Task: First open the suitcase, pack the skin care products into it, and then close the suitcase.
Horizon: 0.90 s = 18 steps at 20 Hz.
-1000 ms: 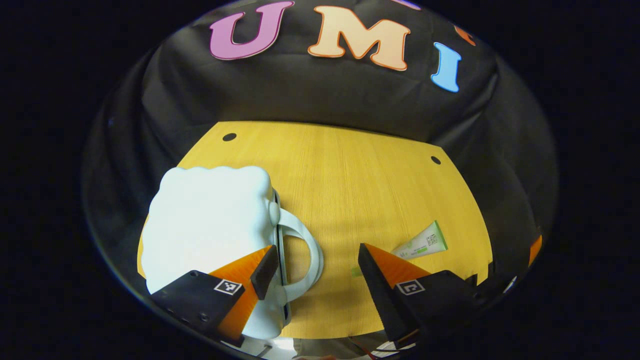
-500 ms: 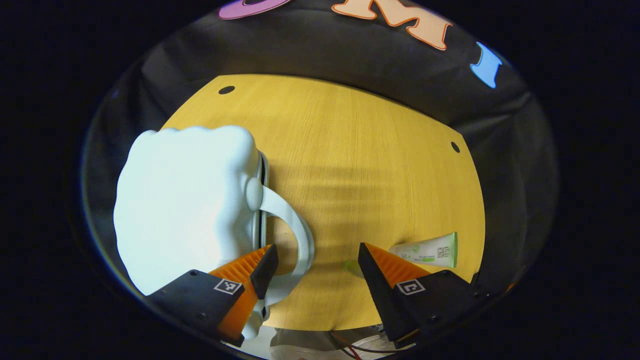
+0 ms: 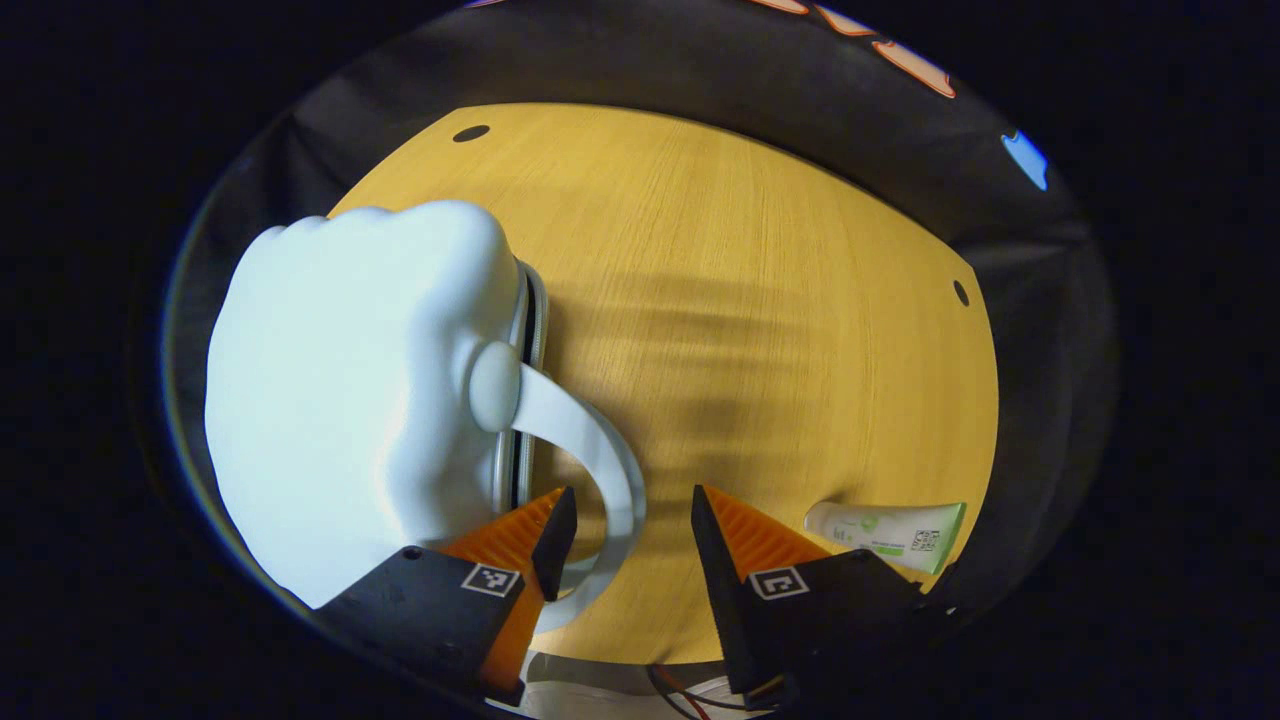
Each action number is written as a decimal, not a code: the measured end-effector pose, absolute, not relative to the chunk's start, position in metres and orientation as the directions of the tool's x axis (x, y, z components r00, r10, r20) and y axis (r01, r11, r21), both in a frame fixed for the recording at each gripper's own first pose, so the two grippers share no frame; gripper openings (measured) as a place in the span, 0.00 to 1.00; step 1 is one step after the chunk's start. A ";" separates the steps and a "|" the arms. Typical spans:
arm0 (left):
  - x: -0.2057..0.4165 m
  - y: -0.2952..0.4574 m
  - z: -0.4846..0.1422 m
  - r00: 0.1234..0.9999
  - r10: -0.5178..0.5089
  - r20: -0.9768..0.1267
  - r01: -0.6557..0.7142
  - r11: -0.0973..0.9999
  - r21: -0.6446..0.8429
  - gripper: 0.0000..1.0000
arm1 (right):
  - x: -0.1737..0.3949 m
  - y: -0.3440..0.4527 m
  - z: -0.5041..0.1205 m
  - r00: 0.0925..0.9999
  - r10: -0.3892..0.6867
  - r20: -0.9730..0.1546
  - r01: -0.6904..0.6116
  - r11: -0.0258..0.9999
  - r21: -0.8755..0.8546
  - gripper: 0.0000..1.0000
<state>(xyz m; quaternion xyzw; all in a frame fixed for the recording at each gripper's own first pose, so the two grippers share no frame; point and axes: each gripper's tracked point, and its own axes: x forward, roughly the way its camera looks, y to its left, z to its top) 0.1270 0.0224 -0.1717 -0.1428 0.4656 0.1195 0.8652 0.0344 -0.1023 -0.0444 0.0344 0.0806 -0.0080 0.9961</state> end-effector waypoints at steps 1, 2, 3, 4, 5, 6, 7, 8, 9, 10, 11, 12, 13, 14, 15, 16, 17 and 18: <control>0.127 0.025 -0.174 0.527 0.084 -0.845 -0.344 0.931 -0.122 0.70 | 0.035 -0.103 -0.045 0.986 -0.013 -0.163 0.025 0.997 0.070 0.98; 0.128 0.026 -0.177 0.519 0.086 -0.850 -0.346 0.931 -0.117 0.61 | 0.036 -0.104 -0.045 0.986 -0.014 -0.165 0.026 0.997 0.074 0.98; 0.129 0.025 -0.179 0.512 0.079 -0.855 -0.346 0.930 -0.121 0.58 | 0.036 -0.105 -0.046 0.985 -0.016 -0.170 0.029 0.997 0.077 0.98; 0.130 0.025 -0.181 0.506 0.077 -0.859 -0.348 0.930 -0.121 0.49 | 0.037 -0.107 -0.047 0.985 -0.019 -0.173 0.033 0.996 0.078 0.98; 0.131 0.026 -0.184 0.499 0.074 -0.864 -0.348 0.930 -0.121 0.46 | 0.037 -0.109 -0.048 0.984 -0.024 -0.174 0.038 0.996 0.077 0.98; 0.132 0.026 -0.186 0.490 0.073 -0.868 -0.345 0.931 -0.117 0.42 | 0.038 -0.110 -0.049 0.984 -0.029 -0.177 0.042 0.996 0.072 0.98; 0.132 0.027 -0.189 0.482 0.076 -0.873 -0.344 0.932 -0.109 0.41 | 0.038 -0.113 -0.049 0.983 -0.037 -0.179 0.050 0.996 0.067 0.98; 0.133 0.028 -0.193 0.475 0.079 -0.876 -0.346 0.933 -0.104 0.37 | 0.038 -0.115 -0.049 0.983 -0.041 -0.180 0.054 0.996 0.068 0.98; 0.133 0.029 -0.197 0.470 0.086 -0.879 -0.355 0.930 -0.099 0.36 | 0.039 -0.115 -0.050 0.983 -0.042 -0.181 0.056 0.996 0.072 0.98; 0.132 0.027 -0.201 0.466 0.076 -0.881 -0.360 0.926 -0.111 0.30 | 0.041 -0.117 -0.050 0.982 -0.047 -0.182 0.061 0.995 0.075 0.98; 0.132 0.027 -0.203 0.461 0.070 -0.885 -0.365 0.923 -0.118 0.27 | 0.042 -0.118 -0.050 0.982 -0.050 -0.183 0.065 0.995 0.076 0.98; 0.132 0.028 -0.203 0.458 0.075 -0.886 -0.368 0.923 -0.112 0.17 | 0.043 -0.119 -0.050 0.981 -0.054 -0.187 0.069 0.995 0.075 0.98; 0.134 0.029 -0.203 0.458 0.070 -0.886 -0.363 0.925 -0.115 0.15 | 0.043 -0.120 -0.051 0.981 -0.058 -0.187 0.073 0.995 0.074 0.98; 0.133 0.027 -0.202 0.459 0.064 -0.886 -0.354 0.928 -0.117 0.10 | 0.045 -0.119 -0.051 0.981 -0.057 -0.186 0.072 0.995 0.074 0.98; 0.133 0.027 -0.201 0.465 0.058 -0.883 -0.343 0.932 -0.120 0.08 | 0.045 -0.118 -0.051 0.981 -0.055 -0.187 0.070 0.995 0.073 0.98; 0.133 0.026 -0.200 0.468 0.050 -0.882 -0.335 0.934 -0.125 0.07 | 0.046 -0.117 -0.051 0.981 -0.054 -0.187 0.068 0.995 0.071 0.98; 0.132 0.025 -0.197 0.474 0.047 -0.879 -0.334 0.934 -0.130 0.06 | 0.048 -0.116 -0.051 0.981 -0.053 -0.187 0.066 0.995 0.068 0.98; 0.132 0.025 -0.196 0.482 0.047 -0.875 -0.332 0.934 -0.133 0.06 | 0.048 -0.114 -0.051 0.982 -0.051 -0.183 0.064 0.996 0.067 0.98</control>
